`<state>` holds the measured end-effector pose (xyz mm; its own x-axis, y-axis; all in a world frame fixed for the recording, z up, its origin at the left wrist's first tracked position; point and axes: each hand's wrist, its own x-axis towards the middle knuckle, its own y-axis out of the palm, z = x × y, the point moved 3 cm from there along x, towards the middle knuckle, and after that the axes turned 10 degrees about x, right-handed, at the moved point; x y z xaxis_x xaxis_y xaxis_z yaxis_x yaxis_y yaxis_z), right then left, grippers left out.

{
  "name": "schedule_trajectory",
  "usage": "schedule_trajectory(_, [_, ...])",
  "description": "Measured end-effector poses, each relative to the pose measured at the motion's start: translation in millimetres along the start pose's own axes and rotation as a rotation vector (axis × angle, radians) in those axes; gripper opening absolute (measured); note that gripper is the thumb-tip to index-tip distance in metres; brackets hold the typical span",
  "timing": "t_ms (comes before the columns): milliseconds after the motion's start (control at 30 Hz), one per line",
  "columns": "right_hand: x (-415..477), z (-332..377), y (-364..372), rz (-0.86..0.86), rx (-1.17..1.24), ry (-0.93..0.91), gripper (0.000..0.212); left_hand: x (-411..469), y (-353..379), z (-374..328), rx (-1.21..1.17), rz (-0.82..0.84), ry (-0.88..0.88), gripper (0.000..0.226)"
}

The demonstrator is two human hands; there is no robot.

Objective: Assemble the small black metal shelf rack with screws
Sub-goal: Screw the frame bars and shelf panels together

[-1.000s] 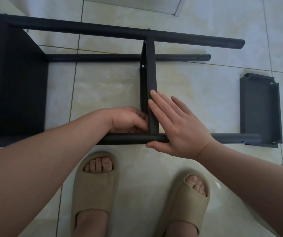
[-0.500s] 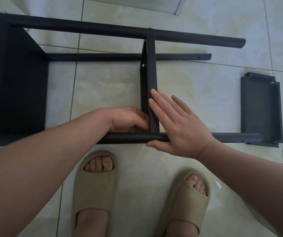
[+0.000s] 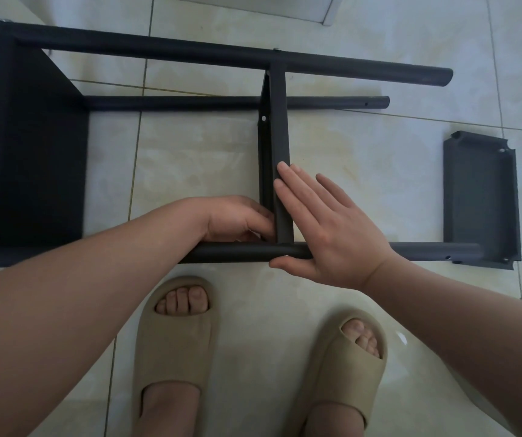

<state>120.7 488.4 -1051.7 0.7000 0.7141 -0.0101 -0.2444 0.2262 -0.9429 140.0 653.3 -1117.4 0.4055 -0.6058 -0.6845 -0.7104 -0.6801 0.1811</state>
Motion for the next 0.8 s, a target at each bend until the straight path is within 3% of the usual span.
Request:
schedule_trajectory(100, [-0.2,0.0,0.0,0.002,0.0,0.002,0.096,-1.1,0.6,-1.6,0.007,-0.004,0.008,0.008])
schedule_trajectory(200, [0.0,0.2,-0.1,0.002,-0.004,0.0,0.097,-0.6,0.6,-1.1,-0.065,0.026,0.019,0.03])
schedule_trajectory(300, [0.0,0.2,-0.3,0.005,-0.005,0.0,0.097,-1.4,1.2,-2.3,-0.089,0.03,0.026,0.022])
schedule_trajectory(433, [0.0,0.3,-0.1,0.007,-0.005,0.001,0.097,-1.4,1.3,-3.9,-0.116,0.057,0.054,0.037])
schedule_trajectory(567, [0.0,0.0,0.0,0.002,-0.004,0.0,0.096,-1.5,2.7,-4.5,-0.16,0.077,0.042,0.022])
schedule_trajectory(800, [0.1,-0.2,0.3,-0.006,-0.002,-0.002,0.096,-0.8,1.2,-1.1,-0.034,0.012,-0.005,0.008])
